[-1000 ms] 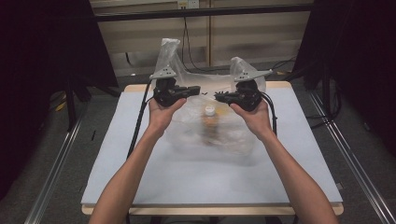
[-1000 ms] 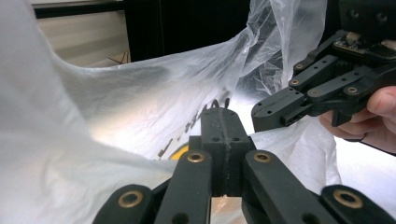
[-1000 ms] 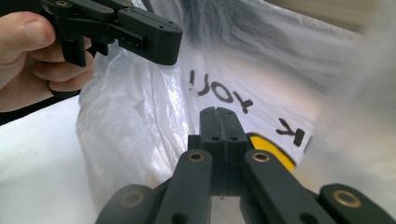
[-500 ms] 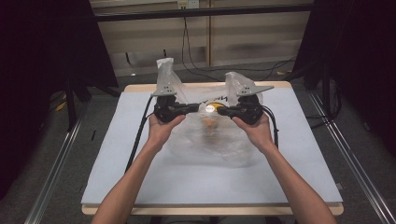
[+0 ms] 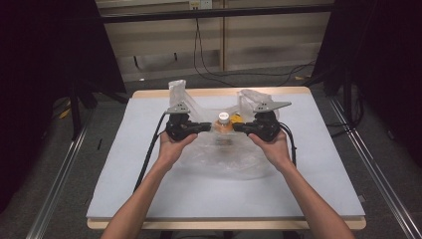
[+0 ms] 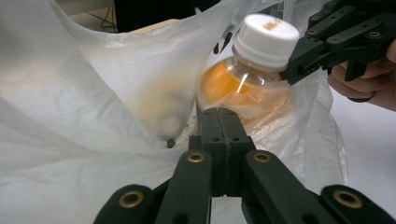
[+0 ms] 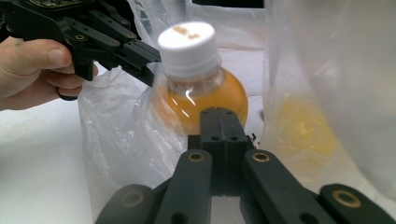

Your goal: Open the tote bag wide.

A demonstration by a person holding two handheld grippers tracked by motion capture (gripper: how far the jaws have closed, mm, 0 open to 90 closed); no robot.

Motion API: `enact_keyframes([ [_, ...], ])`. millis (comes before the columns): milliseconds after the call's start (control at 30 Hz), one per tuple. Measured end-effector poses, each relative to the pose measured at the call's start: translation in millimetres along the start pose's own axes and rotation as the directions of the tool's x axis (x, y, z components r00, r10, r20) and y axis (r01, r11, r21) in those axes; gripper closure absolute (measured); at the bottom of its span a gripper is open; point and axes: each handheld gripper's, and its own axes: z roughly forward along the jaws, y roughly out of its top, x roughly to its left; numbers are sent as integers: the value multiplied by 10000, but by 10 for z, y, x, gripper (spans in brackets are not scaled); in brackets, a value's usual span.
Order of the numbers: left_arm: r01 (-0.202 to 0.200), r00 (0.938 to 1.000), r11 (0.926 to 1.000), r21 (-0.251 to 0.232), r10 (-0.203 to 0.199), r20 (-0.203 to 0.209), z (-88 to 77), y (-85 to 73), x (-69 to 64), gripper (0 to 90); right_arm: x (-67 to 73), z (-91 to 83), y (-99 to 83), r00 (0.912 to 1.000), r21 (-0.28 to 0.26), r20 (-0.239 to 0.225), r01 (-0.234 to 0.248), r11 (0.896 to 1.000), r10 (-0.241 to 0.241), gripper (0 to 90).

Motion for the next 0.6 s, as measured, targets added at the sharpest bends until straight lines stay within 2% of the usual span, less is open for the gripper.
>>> enact_keyframes([
  [233,134,9999,9995,298,-137,88,75,-140,19,900,-36,13,-124,9999,331,158,20,9994,-25,900],
  [600,127,9999,9941,1082,-120,-72,166,-359,64,900,-111,62,-401,9994,885,266,-264,9957,241,900],
])
